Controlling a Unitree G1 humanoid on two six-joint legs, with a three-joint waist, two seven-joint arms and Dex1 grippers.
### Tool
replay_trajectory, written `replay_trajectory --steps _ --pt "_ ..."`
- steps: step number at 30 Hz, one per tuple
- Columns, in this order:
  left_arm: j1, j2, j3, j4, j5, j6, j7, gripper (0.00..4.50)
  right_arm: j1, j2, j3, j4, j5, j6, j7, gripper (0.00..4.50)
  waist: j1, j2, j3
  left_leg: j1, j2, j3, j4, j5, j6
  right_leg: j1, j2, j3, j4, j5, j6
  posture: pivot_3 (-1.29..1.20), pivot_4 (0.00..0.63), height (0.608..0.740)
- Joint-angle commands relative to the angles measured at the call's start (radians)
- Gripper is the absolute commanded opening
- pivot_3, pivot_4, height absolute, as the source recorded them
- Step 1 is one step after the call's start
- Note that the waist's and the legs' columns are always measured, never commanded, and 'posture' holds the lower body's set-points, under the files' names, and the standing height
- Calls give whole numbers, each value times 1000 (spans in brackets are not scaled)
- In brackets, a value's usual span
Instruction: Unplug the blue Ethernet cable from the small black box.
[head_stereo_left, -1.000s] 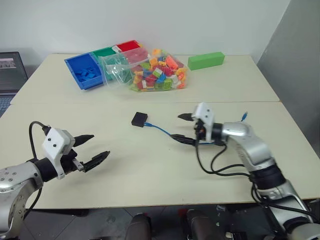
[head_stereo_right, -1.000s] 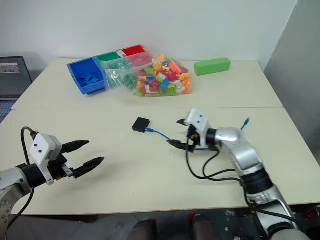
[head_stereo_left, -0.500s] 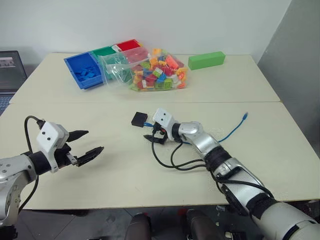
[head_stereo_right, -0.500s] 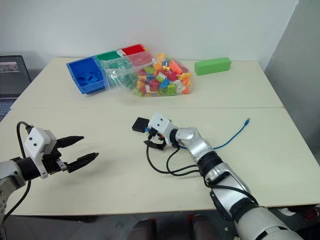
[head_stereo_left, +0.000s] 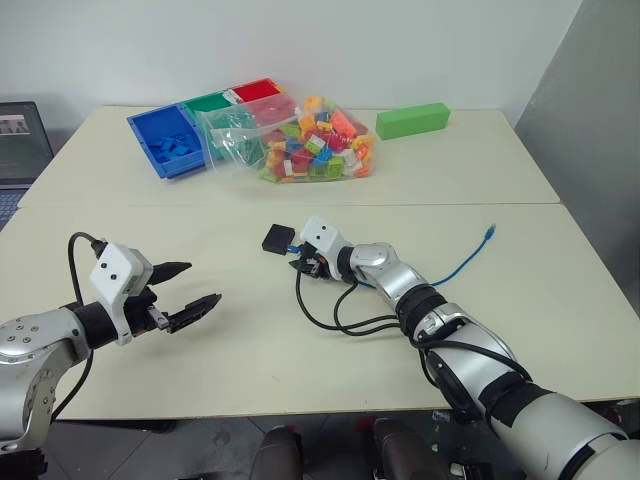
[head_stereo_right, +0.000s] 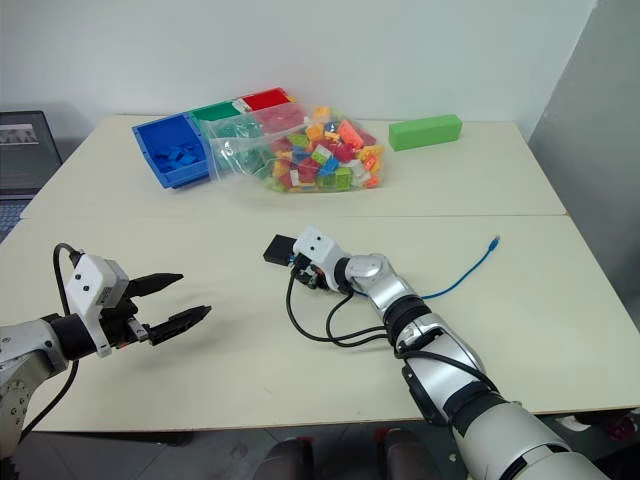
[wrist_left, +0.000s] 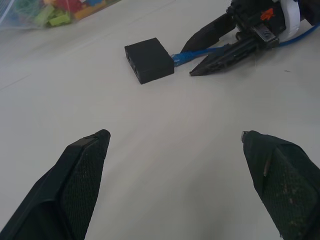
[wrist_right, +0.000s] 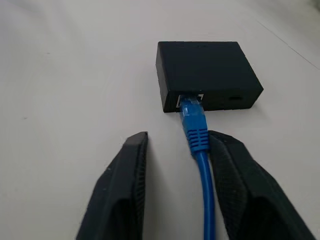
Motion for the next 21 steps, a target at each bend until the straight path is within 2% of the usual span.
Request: replay_trajectory --steps 1,4,10,14,21 --pt "-27 -6 1 -2 -40 29 0 4500 -28 7 -2 -13 -24 -39 1 839 0 0 0 0 0 0 0 0 0 0 0 0 0 0 0 0 150 740" --pt "-50 -15 -12 3 -54 48 1 4500 -27 0 -3 -29 -39 -58 -2 151 0 0 0 0 0 0 0 0 0 0 0 0 0 0 0 0 150 740" --pt "-124 -53 0 22 -138 125 16 4500 18 -63 5 -184 -59 -132 27 116 2 0 0 0 0 0 0 0 0 0 0 0 0 0 0 0 150 740" --pt "-236 -72 29 91 -292 286 30 4500 123 -259 76 -497 -173 -380 39 112 11 0 0 -1 -1 -1 1 0 0 0 -1 -1 0 0 0 0 150 740" --pt "-316 -68 0 82 -445 464 23 4500 214 -371 109 -726 -143 -571 102 110 -9 0 0 0 1 -1 0 0 0 1 -1 0 0 0 0 0 150 740"
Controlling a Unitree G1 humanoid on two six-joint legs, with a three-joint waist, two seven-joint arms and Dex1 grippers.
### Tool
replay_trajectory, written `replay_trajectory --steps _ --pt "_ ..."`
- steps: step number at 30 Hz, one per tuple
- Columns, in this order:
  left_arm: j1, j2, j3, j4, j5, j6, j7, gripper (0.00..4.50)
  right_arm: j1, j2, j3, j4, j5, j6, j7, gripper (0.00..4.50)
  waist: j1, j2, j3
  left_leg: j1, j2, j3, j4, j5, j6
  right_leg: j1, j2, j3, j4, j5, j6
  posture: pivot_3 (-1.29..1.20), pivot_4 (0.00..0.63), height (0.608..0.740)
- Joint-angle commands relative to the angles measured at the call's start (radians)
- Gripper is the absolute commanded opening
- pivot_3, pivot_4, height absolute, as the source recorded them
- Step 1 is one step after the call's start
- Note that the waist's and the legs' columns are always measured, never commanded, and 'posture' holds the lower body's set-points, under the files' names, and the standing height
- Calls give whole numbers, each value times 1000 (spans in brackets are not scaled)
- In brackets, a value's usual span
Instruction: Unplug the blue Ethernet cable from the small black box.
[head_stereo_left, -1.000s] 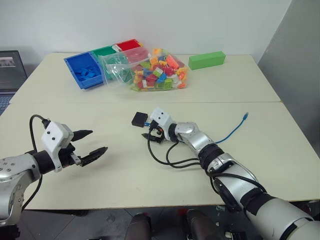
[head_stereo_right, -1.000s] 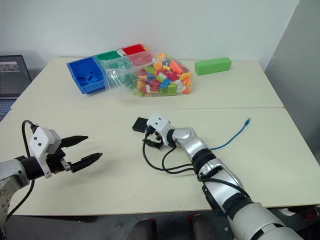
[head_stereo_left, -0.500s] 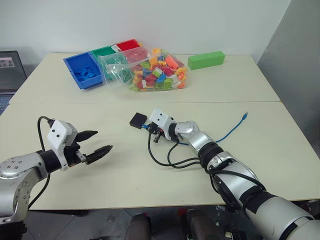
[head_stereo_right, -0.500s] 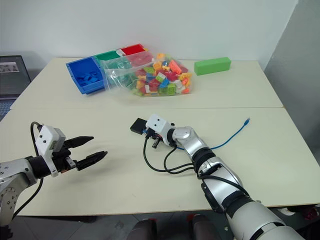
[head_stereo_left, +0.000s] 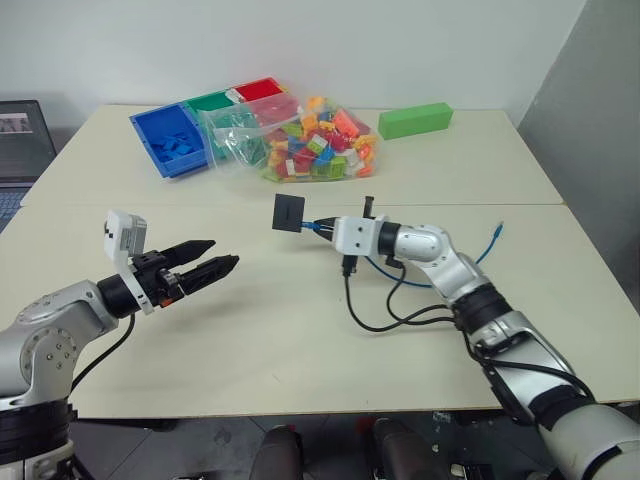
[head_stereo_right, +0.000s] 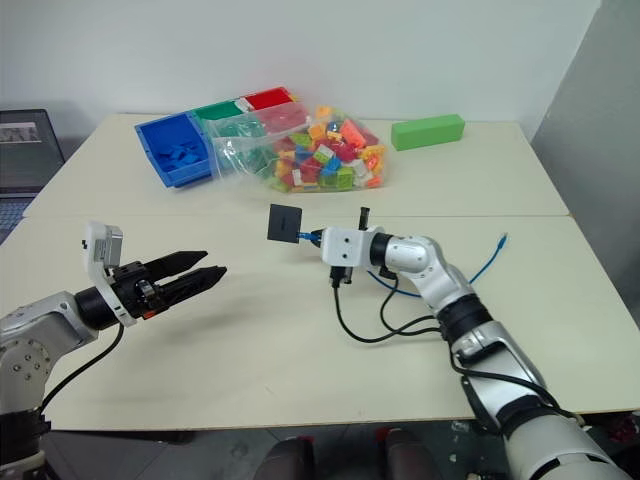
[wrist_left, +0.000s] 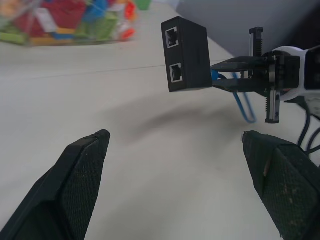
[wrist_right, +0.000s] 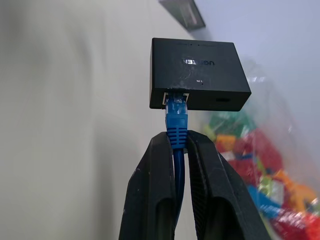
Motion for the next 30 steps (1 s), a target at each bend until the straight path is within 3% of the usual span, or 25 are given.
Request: replay_trajectory --steps 1,17,21,30 --pt "-33 12 -15 -40 -92 86 -20 4500 19 -29 28 -122 16 -112 38 110 -3 0 0 0 0 -1 0 0 0 0 0 0 1 0 0 0 150 740" --pt "-82 14 -73 -42 -152 139 -73 4500 59 -60 45 -237 81 -132 108 108 10 0 0 0 -1 0 1 0 0 1 1 0 1 0 0 0 150 740" --pt "-85 5 -68 -39 -165 139 -73 3847 63 -59 47 -244 91 -140 118 108 10 0 0 0 -1 0 1 0 0 1 1 0 1 0 0 0 150 740" --pt "-78 6 -64 -35 -179 131 -70 1840 67 -52 53 -246 98 -158 128 108 10 0 0 0 -1 0 1 0 0 1 1 0 1 0 0 0 150 740"
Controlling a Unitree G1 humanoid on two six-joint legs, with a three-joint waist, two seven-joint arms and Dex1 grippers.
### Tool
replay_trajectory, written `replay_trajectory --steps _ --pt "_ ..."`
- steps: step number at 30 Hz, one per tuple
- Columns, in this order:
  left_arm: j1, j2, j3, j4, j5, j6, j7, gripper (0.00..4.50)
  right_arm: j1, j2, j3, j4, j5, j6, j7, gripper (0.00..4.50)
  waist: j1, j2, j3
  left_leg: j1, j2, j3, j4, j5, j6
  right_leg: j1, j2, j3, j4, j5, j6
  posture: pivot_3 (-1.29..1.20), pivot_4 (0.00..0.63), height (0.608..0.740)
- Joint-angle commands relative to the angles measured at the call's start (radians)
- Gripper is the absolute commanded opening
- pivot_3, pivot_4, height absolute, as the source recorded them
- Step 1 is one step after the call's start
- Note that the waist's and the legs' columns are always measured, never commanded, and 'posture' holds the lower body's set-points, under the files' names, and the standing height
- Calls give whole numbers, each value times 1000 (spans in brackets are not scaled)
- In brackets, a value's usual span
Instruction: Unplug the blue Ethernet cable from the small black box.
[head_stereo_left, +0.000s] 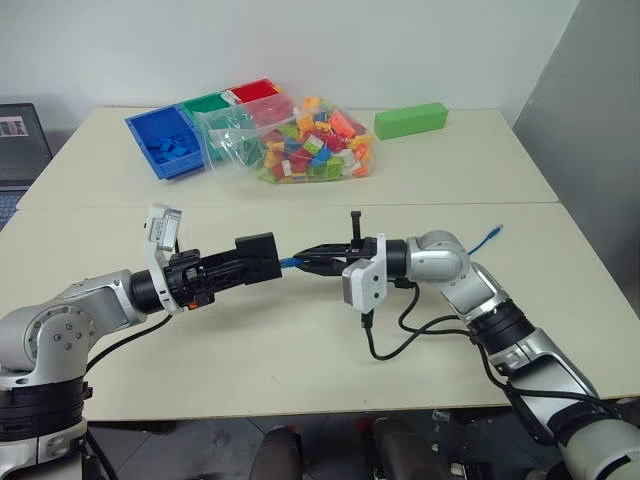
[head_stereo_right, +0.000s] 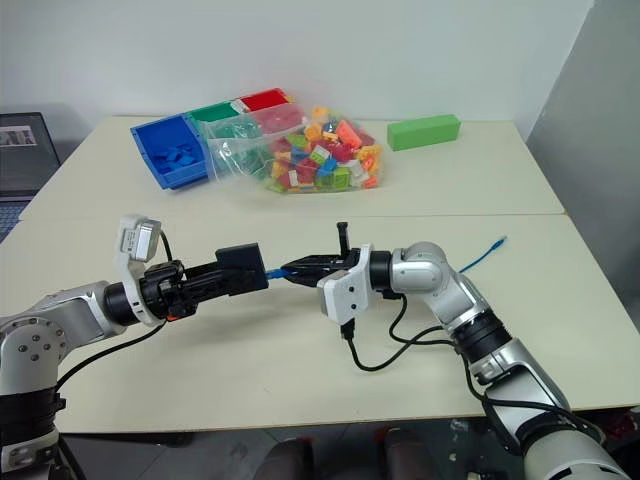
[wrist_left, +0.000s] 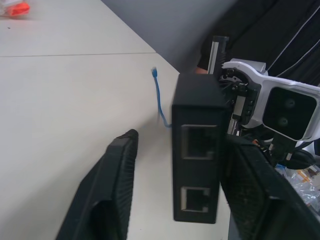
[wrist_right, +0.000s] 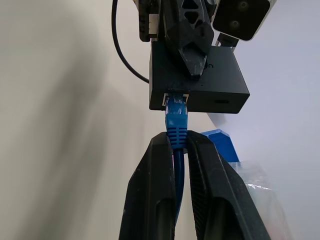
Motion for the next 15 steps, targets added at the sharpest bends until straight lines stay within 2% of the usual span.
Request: replay_trajectory --steps 1,5,10,11,15 --pt "-11 4 17 -11 -16 -8 -1 1582 -7 6 -1 -39 27 -31 0 108 0 0 0 0 0 0 0 0 0 0 0 0 0 0 0 0 150 740" --pt "2 4 10 -18 -17 -15 -4 790 -4 1 10 -37 24 -37 8 107 1 0 0 0 0 0 0 0 0 0 0 0 0 0 0 0 150 740" --pt "5 9 0 -16 -3 -29 -16 790 4 -22 17 -45 66 -23 58 107 1 0 0 0 0 0 0 0 0 0 0 0 0 0 0 0 150 740" --pt "5 14 -6 -17 3 -33 -23 790 8 -29 16 -58 86 -4 77 817 2 0 0 0 0 0 0 0 0 0 0 0 0 0 0 0 150 740" --pt "1 26 -27 -19 30 -57 -57 790 29 -65 13 -136 165 93 157 1857 2 0 0 0 0 0 0 0 0 0 0 0 0 0 0 0 150 740"
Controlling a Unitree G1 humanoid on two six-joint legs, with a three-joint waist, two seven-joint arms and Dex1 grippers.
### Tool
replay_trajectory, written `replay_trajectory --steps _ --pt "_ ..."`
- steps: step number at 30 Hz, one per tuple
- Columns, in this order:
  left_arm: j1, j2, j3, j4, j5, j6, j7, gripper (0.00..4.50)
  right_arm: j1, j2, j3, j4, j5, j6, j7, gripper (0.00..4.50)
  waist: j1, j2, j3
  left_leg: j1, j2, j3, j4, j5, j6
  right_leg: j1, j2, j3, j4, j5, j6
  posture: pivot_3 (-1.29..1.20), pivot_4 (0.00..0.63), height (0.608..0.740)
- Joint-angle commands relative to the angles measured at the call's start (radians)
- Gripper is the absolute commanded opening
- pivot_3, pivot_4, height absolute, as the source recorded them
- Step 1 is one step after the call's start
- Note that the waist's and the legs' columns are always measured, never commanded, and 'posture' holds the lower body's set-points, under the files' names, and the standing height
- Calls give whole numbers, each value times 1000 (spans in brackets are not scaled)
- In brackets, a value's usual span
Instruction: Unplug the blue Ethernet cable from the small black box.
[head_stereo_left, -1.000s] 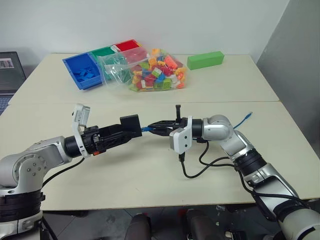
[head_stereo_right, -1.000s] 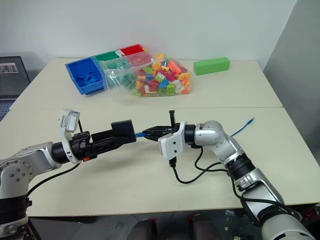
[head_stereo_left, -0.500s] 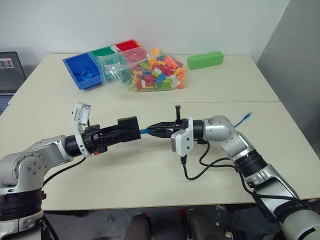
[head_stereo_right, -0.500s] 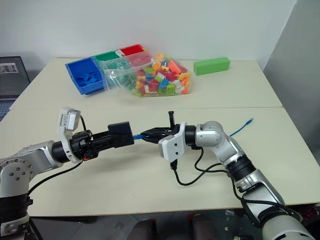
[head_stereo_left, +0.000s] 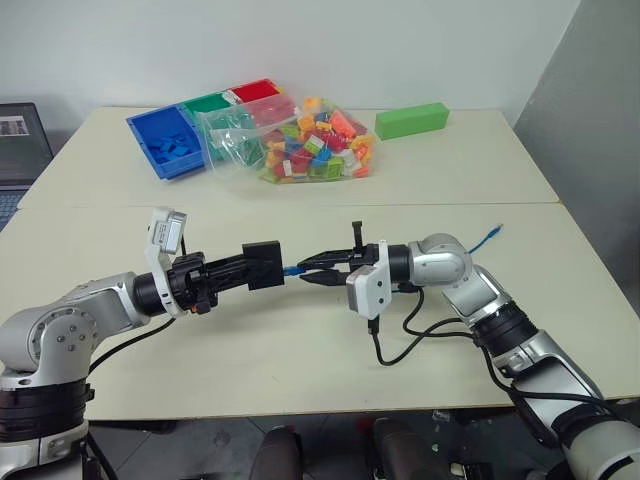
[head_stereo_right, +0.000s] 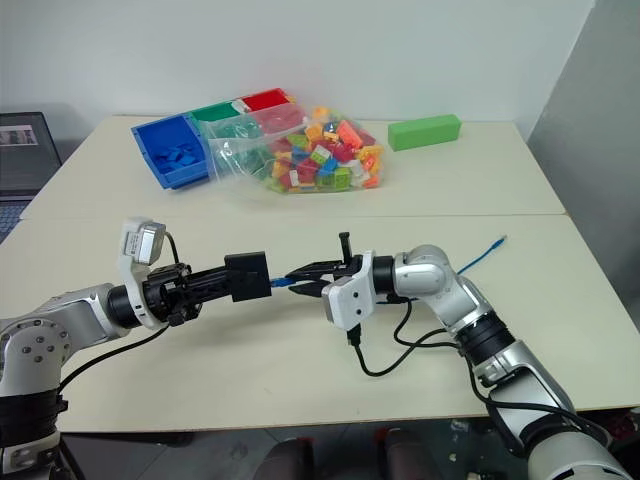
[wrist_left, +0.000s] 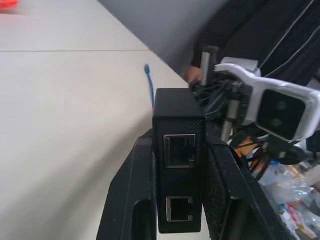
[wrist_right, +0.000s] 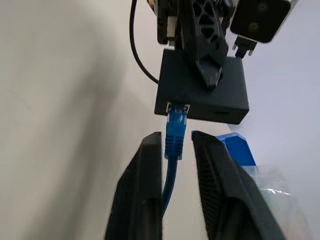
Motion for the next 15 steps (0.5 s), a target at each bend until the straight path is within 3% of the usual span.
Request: replay_trajectory --steps 1,3,4,8,12,15 --pt "-11 23 -10 -20 21 -38 -42 790 22 -38 -4 -126 113 111 92 2022 1 0 0 0 0 0 0 0 0 0 0 0 0 0 0 0 150 740" --pt "-15 19 -14 -21 28 -52 -53 790 49 -62 -7 -202 179 222 139 2573 4 0 0 0 0 0 0 0 0 0 0 0 0 0 0 0 150 740" --pt "-16 16 -14 -21 29 -60 -58 790 61 -69 -9 -239 206 277 153 2618 5 0 0 0 0 0 0 0 0 0 0 0 -1 0 0 0 150 740" --pt "-13 19 -19 -42 28 -72 -77 790 110 -58 -44 -381 344 585 130 2640 5 0 0 0 0 0 0 0 0 0 0 0 0 0 0 0 150 740" --pt "-3 -2 -4 -63 3 -78 -81 790 130 -11 -112 -401 520 961 46 2640 5 0 0 0 0 -1 0 0 0 0 0 0 0 0 0 0 150 740" --pt "-1 -9 12 -59 -16 -74 -85 790 132 17 -148 -400 597 1117 15 2640 6 0 0 0 0 -1 0 0 0 0 0 0 0 0 0 0 150 740"
